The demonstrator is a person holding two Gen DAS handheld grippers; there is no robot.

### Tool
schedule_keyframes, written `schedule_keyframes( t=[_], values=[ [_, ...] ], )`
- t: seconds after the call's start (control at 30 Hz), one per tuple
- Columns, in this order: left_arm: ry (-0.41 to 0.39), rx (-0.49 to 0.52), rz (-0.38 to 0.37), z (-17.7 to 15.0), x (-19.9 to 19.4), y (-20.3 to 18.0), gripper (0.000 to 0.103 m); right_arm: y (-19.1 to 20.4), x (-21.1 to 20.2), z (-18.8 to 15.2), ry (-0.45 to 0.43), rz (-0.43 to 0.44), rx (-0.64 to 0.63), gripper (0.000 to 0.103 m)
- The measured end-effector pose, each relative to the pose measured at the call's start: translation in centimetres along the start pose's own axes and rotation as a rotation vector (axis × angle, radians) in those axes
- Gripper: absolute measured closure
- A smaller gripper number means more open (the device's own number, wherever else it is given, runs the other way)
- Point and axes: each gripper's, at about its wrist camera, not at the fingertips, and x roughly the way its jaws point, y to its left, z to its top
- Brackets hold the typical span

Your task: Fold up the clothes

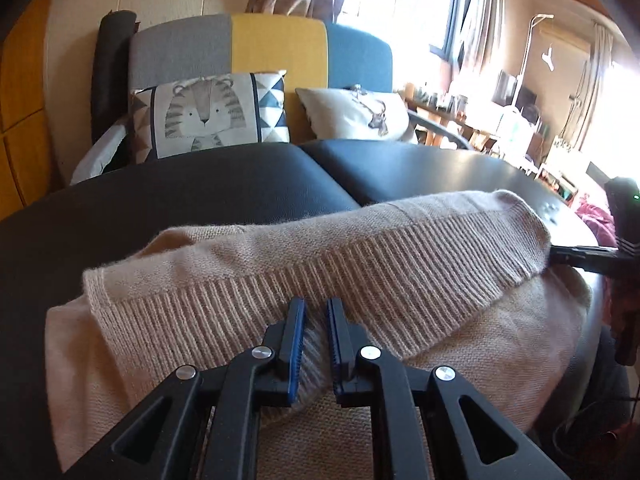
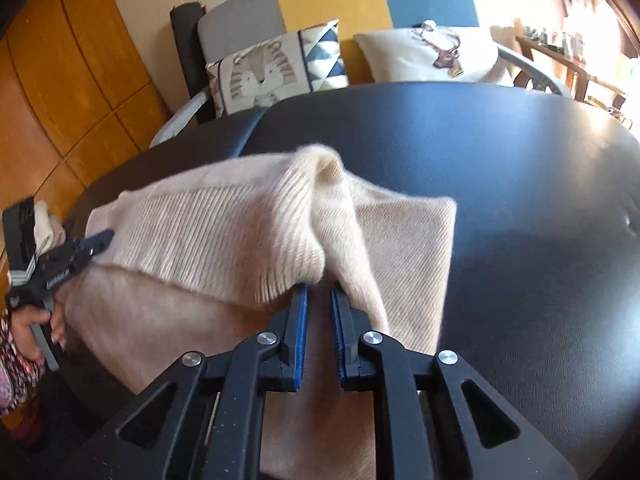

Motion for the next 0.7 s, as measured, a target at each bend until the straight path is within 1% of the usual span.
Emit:
schedule_keyframes(
  t=[0.1, 0.13, 0.2, 0.27, 0.33, 0.4, 0.47, 0.5, 0.67, 0.7],
  values=[
    [-0.003, -0.044, -0.045, 0.0, 0.1, 0.8, 0.092, -1.0, 0.8, 0.3, -0.013, -0.024, 0.041, 0.091],
    [-0.004, -0.052, -0.054, 0.0, 0.2, 0.9, 0.092, -1.5, 0.9, 0.2, -0.012, -0.010, 0.069, 0.091],
    [-0.006, -0.066, -0.068, 0.0, 0.4, 1.2, 0.092, -1.5, 0.5, 0.3, -0.026, 0.049, 0.074, 0.091],
    [-0.009, -0.059, -0.061, 0.0, 0.3, 1.0, 0.092, -0.2, 0.3, 0.4, -0.028, 0.088, 0.002, 0.091],
    [-0.010, -0.048, -0.050, 0.0, 0.3, 0.8, 0.092, 1.2, 1.0, 0.7, 0.005, 0.100, -0.064, 0.091],
    [-0.011, -0.041, -0.042, 0.0, 0.4, 0.6, 0.092, 2.3, 2.4, 1.2, 0.057, 0.117, -0.090, 0.091],
    [-0.011, -0.038, -0.038, 0.0, 0.4, 0.5, 0.092, 2.3, 3.7, 1.9, 0.070, 0.134, -0.085, 0.091],
    [-0.011, -0.038, -0.039, 0.0, 0.3, 0.6, 0.092, 2.1, 4.1, 2.3, 0.065, 0.134, -0.072, 0.091],
    [-0.010, -0.037, -0.037, 0.0, 0.3, 0.6, 0.092, -0.2, 4.5, 4.4, -0.009, 0.053, 0.064, 0.091],
    [-0.010, -0.038, -0.038, 0.0, 0.4, 0.6, 0.092, -0.8, 4.5, 4.5, -0.011, 0.056, 0.093, 0.091]
  ],
)
